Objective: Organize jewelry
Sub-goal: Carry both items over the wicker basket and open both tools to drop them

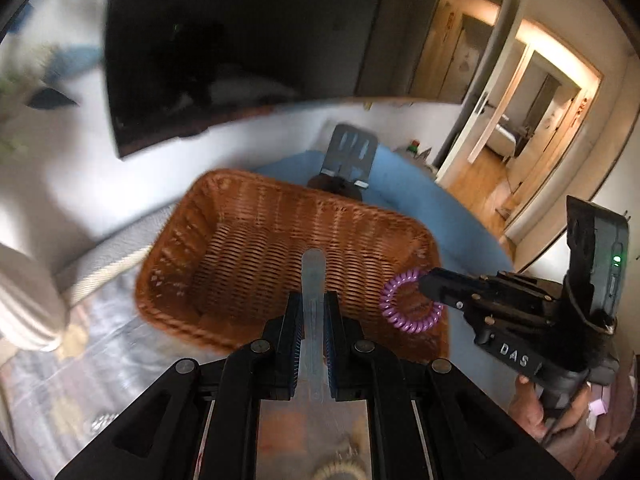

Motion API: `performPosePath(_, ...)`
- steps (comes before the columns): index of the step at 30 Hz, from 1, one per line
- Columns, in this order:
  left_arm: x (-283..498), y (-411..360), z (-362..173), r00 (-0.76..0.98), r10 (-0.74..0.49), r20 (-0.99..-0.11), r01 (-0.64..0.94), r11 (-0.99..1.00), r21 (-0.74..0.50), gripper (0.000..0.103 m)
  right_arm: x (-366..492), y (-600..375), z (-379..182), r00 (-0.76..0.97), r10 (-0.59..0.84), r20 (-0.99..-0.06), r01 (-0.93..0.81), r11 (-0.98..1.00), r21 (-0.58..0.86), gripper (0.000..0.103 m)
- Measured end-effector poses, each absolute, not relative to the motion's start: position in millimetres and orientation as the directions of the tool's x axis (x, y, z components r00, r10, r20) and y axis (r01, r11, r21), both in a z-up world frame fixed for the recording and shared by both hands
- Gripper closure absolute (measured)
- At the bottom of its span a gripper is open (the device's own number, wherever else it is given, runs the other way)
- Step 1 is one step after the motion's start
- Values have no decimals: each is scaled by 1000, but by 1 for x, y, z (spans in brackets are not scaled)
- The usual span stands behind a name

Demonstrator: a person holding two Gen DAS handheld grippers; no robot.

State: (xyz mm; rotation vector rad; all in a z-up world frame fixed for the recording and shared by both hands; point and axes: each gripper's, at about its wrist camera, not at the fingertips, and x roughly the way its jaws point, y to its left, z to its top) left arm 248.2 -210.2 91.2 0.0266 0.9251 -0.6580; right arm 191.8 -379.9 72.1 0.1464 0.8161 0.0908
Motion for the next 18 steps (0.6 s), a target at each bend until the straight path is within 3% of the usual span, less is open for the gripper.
performPosePath(11, 285, -248, 42, 385, -506, -772, 519, 810, -273, 92, 220, -379, 29, 601, 87, -794, 21, 992, 125, 90)
performPosePath(18, 267, -227, 67, 420, -556, -717, 516, 796, -315, 64, 199, -384, 53, 679, 106, -727, 4, 989, 147, 81)
